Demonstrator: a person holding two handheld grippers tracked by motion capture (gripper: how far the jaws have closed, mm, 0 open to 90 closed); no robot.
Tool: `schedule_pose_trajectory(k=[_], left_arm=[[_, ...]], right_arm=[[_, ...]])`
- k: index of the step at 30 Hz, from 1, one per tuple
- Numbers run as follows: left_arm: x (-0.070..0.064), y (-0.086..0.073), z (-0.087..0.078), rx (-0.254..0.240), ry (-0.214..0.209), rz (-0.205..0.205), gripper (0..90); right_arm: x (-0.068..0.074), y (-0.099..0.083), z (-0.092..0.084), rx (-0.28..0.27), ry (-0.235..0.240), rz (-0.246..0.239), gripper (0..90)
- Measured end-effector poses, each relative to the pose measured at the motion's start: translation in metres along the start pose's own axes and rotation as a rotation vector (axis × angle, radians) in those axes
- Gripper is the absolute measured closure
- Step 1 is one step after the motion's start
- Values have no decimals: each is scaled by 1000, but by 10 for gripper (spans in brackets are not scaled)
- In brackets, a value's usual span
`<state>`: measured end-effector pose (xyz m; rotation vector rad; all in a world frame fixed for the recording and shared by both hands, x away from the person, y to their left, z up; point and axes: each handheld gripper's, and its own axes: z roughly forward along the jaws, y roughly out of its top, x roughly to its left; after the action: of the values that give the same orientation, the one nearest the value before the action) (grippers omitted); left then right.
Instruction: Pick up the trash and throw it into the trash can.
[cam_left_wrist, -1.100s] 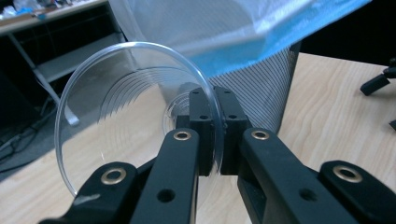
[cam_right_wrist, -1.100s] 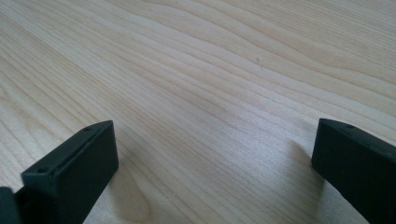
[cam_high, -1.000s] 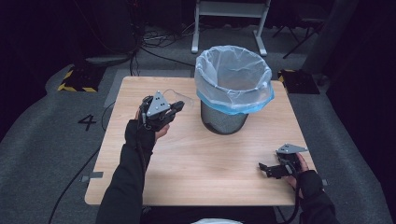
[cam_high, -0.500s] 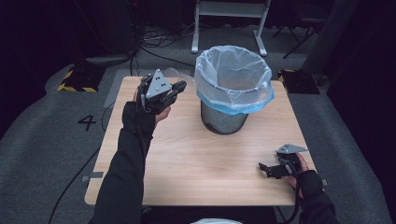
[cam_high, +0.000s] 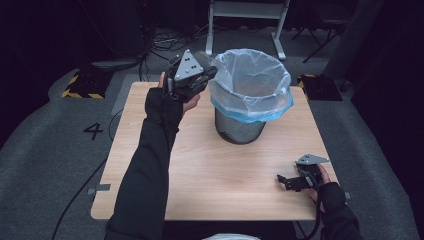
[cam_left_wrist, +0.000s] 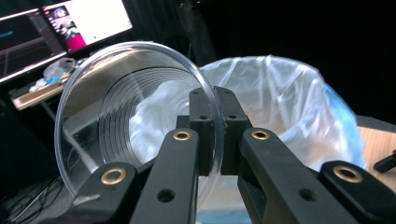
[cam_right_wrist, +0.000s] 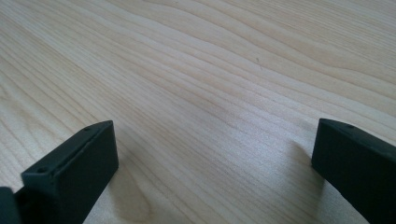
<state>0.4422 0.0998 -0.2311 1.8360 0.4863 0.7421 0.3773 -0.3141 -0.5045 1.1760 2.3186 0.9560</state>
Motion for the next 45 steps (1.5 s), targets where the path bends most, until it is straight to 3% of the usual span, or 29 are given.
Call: schedule_pose_trajectory(k=[9, 15, 30, 45], left_arm=[[-17, 14, 29, 0, -78, 5, 871], [-27, 17, 46, 7, -107, 13, 870], [-43, 17, 77, 76, -139, 33, 869], [-51, 9, 94, 133, -165, 47, 857]], right_arm=[[0, 0, 0, 2, 4, 5, 4], [1, 0, 0, -1, 7, 12, 4], [1, 0, 0, -3, 8, 14, 4], [1, 0, 0, -4, 6, 14, 4]])
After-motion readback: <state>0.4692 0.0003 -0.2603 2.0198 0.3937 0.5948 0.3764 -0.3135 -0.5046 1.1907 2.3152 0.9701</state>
